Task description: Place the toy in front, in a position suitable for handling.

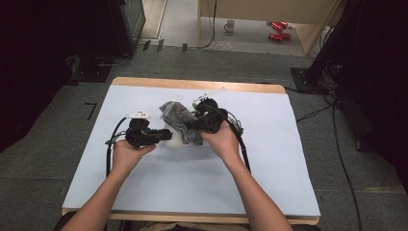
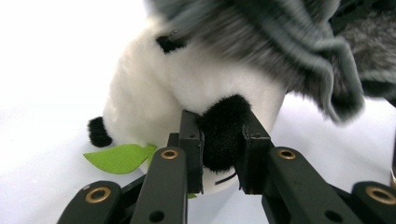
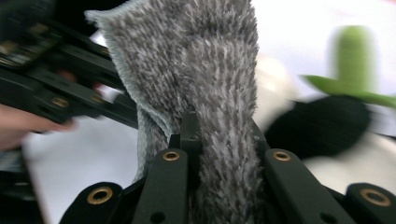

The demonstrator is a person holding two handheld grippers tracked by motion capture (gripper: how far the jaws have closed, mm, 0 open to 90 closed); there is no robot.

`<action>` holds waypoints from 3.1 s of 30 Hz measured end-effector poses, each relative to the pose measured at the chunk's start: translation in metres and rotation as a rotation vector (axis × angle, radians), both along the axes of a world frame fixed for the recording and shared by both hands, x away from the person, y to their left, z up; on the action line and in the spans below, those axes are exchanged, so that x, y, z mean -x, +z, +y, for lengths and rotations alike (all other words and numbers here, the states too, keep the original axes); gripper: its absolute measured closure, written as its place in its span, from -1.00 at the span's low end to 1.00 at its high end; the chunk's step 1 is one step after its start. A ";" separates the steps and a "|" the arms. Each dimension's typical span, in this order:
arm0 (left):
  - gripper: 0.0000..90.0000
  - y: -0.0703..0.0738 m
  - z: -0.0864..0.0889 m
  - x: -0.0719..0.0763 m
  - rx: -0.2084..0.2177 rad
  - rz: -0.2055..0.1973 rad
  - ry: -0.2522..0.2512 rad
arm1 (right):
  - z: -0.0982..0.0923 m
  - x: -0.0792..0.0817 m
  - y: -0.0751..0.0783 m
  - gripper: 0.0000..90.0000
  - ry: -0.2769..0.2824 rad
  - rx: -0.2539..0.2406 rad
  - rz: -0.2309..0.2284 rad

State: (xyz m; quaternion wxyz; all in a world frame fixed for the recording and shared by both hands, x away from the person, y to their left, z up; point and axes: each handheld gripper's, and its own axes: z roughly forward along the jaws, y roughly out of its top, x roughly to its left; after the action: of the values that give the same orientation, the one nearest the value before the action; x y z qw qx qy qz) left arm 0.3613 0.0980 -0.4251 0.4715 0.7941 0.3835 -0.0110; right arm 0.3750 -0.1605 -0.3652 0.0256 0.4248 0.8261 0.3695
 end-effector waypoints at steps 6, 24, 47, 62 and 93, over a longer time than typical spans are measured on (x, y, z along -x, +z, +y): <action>0.69 -0.003 0.002 -0.005 0.029 -0.003 0.009 | -0.036 -0.005 0.007 0.73 -0.087 0.007 -0.007; 0.68 -0.004 -0.001 -0.006 0.036 -0.044 0.013 | -0.102 -0.016 0.009 0.76 -0.220 -0.081 0.005; 0.68 -0.005 -0.001 -0.007 0.037 -0.045 0.031 | -0.063 -0.004 0.056 0.76 -0.115 -0.160 -0.051; 0.66 -0.005 0.001 -0.008 0.033 -0.050 0.029 | 0.027 -0.010 0.013 0.76 0.019 -0.119 0.043; 0.69 0.001 0.000 -0.002 0.015 -0.041 -0.009 | -0.079 0.008 -0.003 0.75 -0.057 -0.139 -0.007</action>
State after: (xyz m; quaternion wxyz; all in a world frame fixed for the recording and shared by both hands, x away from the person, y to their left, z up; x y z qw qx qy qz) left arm 0.3629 0.0976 -0.4245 0.4850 0.7923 0.3701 0.0003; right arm 0.3669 -0.2396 -0.3686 0.0091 0.4476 0.7859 0.4265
